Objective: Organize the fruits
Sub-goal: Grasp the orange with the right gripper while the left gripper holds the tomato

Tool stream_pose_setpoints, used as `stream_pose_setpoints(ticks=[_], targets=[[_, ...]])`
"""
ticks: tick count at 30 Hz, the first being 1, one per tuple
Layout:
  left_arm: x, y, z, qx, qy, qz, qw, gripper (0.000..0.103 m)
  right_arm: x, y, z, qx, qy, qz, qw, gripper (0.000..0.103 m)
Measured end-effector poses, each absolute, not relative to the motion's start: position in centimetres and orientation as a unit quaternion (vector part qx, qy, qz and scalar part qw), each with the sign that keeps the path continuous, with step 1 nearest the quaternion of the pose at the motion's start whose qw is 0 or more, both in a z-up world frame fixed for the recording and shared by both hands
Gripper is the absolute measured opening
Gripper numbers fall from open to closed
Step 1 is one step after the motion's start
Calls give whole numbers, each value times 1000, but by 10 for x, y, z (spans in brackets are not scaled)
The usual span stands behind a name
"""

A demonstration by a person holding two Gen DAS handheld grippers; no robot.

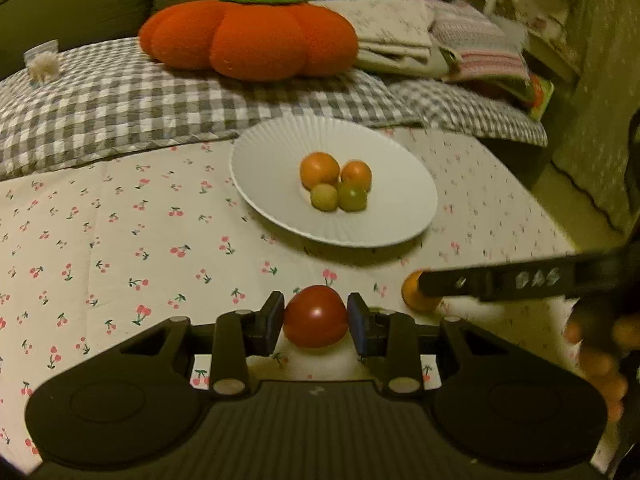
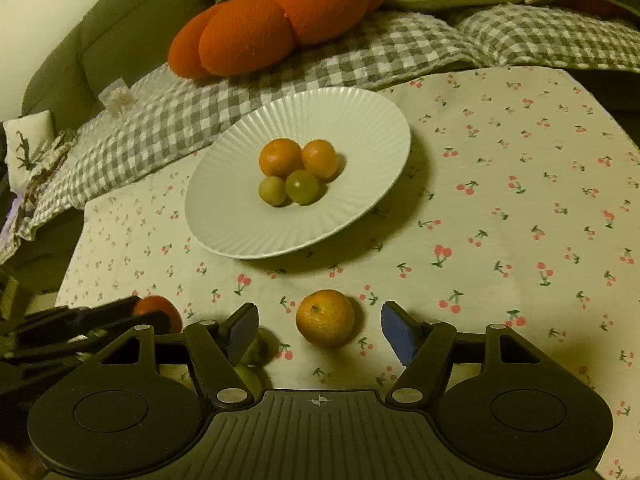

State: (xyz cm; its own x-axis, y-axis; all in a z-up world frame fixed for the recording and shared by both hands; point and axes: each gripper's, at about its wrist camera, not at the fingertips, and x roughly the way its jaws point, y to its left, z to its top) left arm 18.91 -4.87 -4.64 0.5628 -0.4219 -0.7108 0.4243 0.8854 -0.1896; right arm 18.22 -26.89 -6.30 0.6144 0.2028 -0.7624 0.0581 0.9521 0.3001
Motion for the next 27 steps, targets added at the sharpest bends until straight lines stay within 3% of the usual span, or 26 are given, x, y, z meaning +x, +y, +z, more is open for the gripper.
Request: stream_pose_setpoints(ticks=[4,12,27], targets=[[193,-42,-46,-13,402,-225,887,33,186,-263,-70,138,442,38,885,62],[195,-32,-43,-37,398,-212,892,33,193,-259,-77,128,443,33,887,34],[194,-38,-32,-58,386,-215,895,33,175,-264,-43,131,413,41,900,33]])
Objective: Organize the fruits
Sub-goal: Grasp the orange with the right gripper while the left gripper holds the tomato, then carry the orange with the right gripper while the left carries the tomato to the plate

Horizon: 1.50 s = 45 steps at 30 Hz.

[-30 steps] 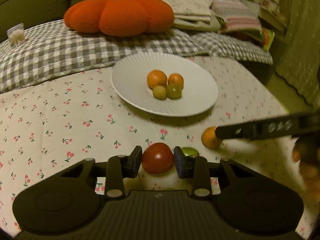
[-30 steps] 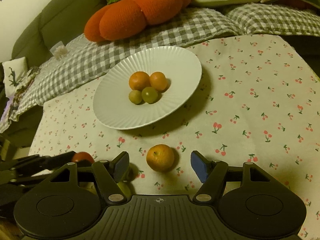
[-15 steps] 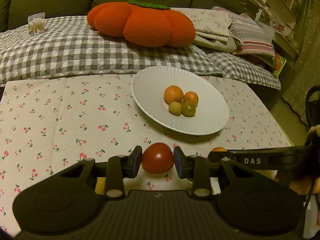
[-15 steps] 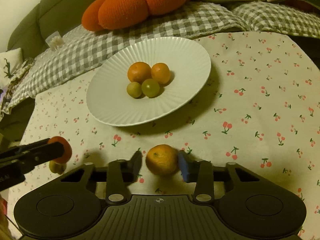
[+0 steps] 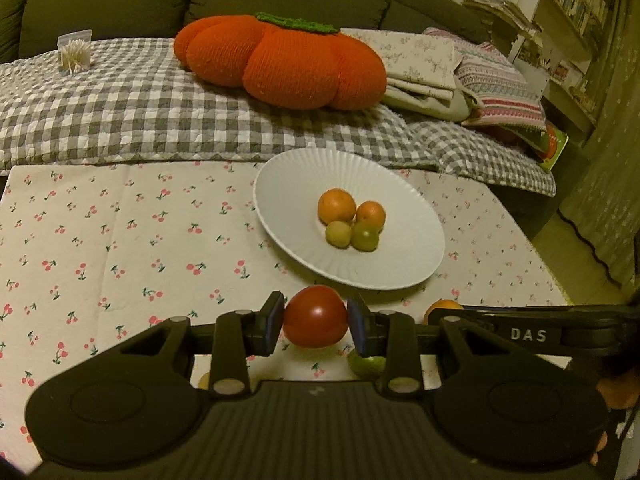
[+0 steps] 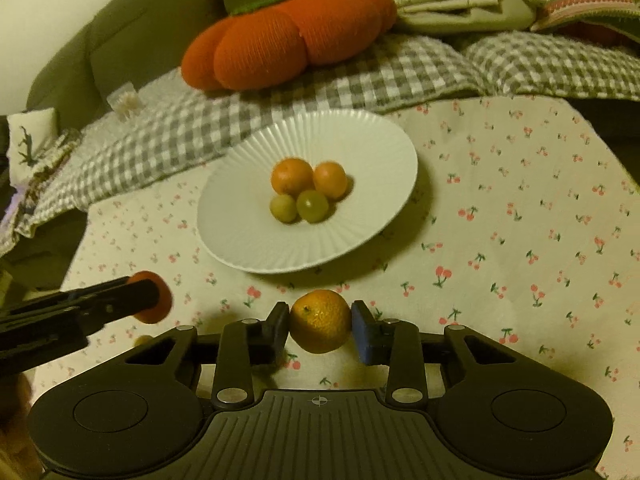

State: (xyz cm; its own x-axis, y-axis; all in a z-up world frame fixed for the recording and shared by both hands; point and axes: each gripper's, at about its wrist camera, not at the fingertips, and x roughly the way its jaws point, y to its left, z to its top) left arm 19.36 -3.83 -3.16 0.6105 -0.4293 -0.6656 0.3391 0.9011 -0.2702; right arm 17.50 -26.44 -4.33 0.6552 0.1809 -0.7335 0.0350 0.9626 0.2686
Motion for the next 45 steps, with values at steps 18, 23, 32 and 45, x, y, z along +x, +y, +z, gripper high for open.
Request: stream_pose_setpoints(ticks=[18,23,32,45], targets=[[214,-71,-15,-96,359,-220,902,33,186,-292,-14,148,358,19,922,33],[227,-74,-21,-106,356,-209,905,33,197,-299,-15,155,349,16,924,33],[242,-92,-43,-91,366,-200,904,33,223,-301,-32,158,354,20,922,33],[249,-101,-58,-59,358,-188,913,34,238,-281,-51,111,365,23,924,37]])
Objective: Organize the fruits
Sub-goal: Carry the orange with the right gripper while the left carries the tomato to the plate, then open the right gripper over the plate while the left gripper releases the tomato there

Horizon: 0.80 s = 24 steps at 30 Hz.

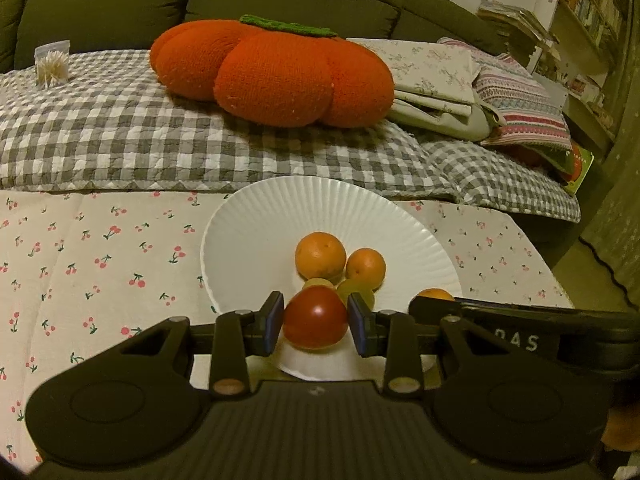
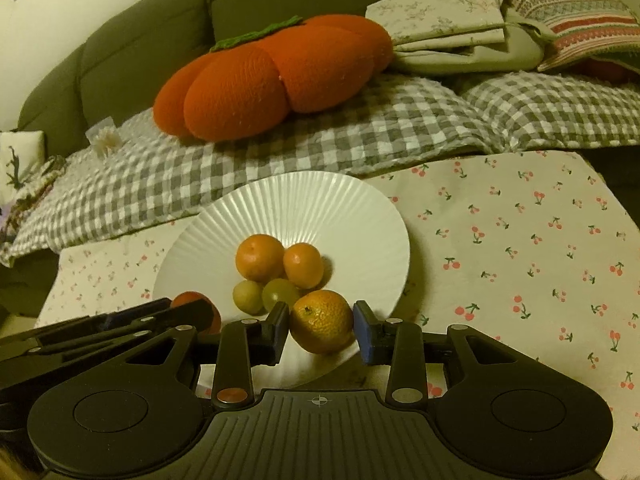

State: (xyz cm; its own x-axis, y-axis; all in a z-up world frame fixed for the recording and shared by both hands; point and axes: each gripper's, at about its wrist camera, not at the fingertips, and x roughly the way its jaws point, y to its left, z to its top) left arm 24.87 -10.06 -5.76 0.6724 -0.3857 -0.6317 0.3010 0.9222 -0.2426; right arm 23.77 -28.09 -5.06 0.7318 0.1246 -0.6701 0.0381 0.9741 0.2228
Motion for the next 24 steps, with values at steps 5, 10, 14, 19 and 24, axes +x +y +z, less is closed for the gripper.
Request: stream_pose_setpoints(ticks=[5,10,14,19,24], targets=[[249,-96,-55,-65,353,-188,914,42,234,-285,-42,118,355,18,927,51],[248,-84,-47,-80,347,-186,916,50,228,-291,-36,126,354,13,926,51],[246,-74,-41,-95,348,-178,915,51,222,-294,-30,129,352,13,927,51],[238,-64,-38,-95,359,-167,913,51,209,-291,-21,123,348,22,929,53],[224,-54,-32,-93,363,-157,914,53,193,-282,-16,102,348,36,931,55]])
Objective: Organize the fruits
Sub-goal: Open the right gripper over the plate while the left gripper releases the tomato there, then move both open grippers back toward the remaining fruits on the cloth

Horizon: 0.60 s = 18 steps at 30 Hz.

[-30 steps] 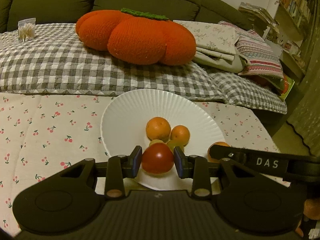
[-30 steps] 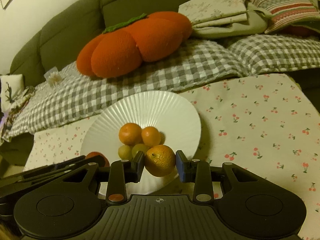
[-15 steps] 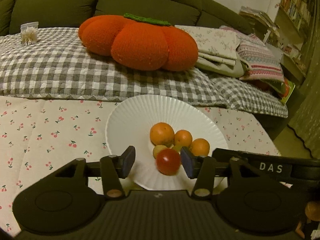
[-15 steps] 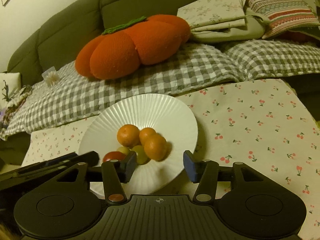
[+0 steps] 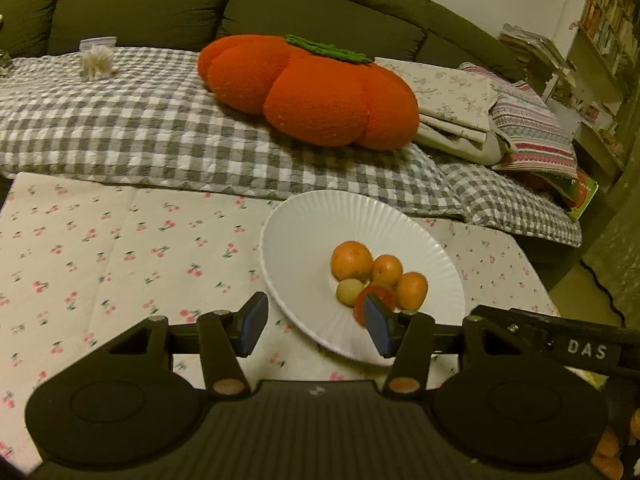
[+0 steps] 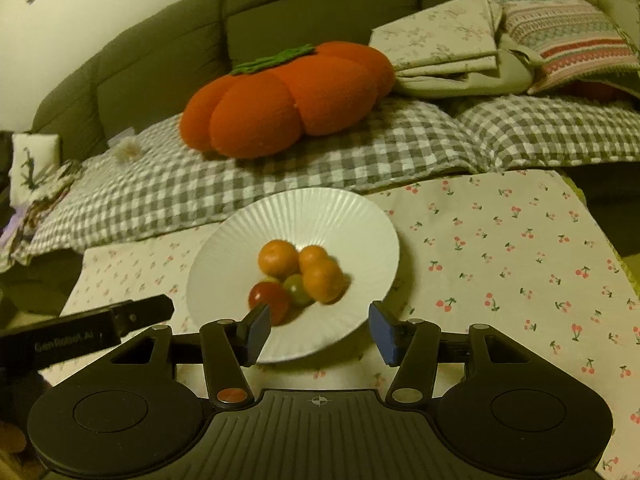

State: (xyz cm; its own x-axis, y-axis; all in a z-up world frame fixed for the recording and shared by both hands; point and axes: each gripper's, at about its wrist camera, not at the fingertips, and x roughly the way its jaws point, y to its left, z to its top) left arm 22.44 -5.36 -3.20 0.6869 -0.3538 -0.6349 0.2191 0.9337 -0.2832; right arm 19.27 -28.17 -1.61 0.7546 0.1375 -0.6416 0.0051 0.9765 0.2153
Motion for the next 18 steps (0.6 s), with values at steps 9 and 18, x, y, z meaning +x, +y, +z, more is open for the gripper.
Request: stream_pose_setpoints(ticks=[9,18], targets=[[194,-39,-24,-50,361,-118,924,65,162,-265,-8,90,342,57,933,67],[167,-21,-18,-41,363,-87,927,77,143,-240,-7,77,344,82,932,77]])
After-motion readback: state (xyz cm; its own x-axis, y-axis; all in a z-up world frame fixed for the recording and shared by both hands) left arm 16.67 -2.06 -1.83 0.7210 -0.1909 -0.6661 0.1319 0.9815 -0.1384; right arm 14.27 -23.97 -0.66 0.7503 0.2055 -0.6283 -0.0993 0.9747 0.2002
